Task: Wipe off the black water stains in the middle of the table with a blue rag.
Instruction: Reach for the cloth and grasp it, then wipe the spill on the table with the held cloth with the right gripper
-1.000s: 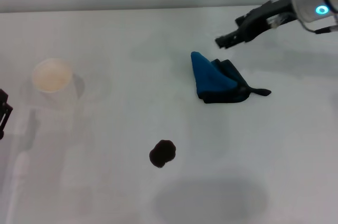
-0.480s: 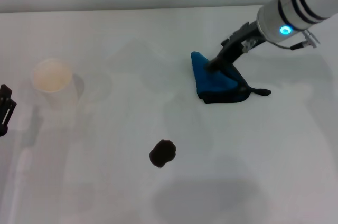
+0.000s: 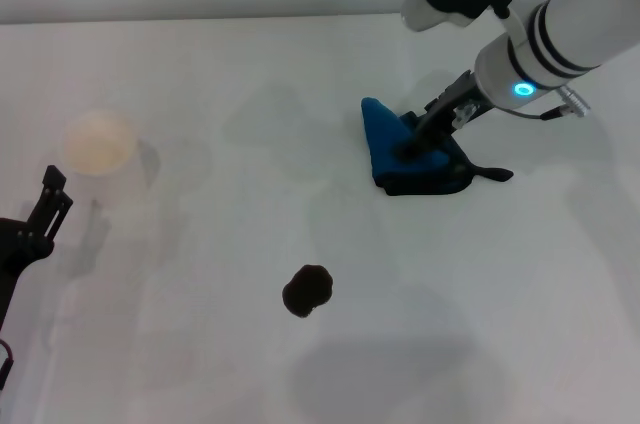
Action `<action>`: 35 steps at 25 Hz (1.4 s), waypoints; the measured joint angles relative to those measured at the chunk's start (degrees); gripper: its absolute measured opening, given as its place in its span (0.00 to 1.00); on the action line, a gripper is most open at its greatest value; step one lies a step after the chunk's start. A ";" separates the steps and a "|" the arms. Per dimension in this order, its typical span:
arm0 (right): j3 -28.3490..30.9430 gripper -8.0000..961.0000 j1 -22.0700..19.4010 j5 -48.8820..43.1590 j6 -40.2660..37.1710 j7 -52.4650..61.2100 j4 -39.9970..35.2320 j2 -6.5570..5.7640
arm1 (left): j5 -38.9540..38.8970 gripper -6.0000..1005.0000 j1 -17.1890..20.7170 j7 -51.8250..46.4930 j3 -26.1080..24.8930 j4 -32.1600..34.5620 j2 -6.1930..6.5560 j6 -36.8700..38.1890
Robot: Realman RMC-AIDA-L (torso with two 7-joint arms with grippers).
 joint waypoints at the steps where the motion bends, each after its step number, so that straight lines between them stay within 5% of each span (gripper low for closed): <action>1: -0.57 0.89 0.04 0.09 -0.50 0.00 0.30 0.00 | 0.11 0.87 -0.07 -0.01 -0.01 0.02 0.02 -0.24; 6: -2.25 0.89 0.32 0.30 -1.60 0.03 1.82 0.04 | 1.07 0.87 -0.10 0.16 -0.02 0.03 0.02 -0.43; 9: -2.81 0.71 0.46 0.35 -2.17 0.14 2.32 0.12 | 1.18 0.87 -0.10 0.16 -0.02 0.03 0.03 -0.43; 20: -3.07 0.51 0.66 0.40 -2.48 1.29 3.14 0.12 | 1.21 0.87 0.07 0.18 -0.02 0.02 0.11 -0.27; 25: -3.08 0.22 0.74 0.45 -2.41 1.50 3.30 0.12 | 1.21 0.87 0.28 0.08 -0.01 -0.01 0.21 -0.07; 35: -2.51 0.09 0.27 7.09 5.49 -1.63 0.15 -0.44 | 1.21 0.87 0.48 0.14 -0.01 0.00 0.20 0.13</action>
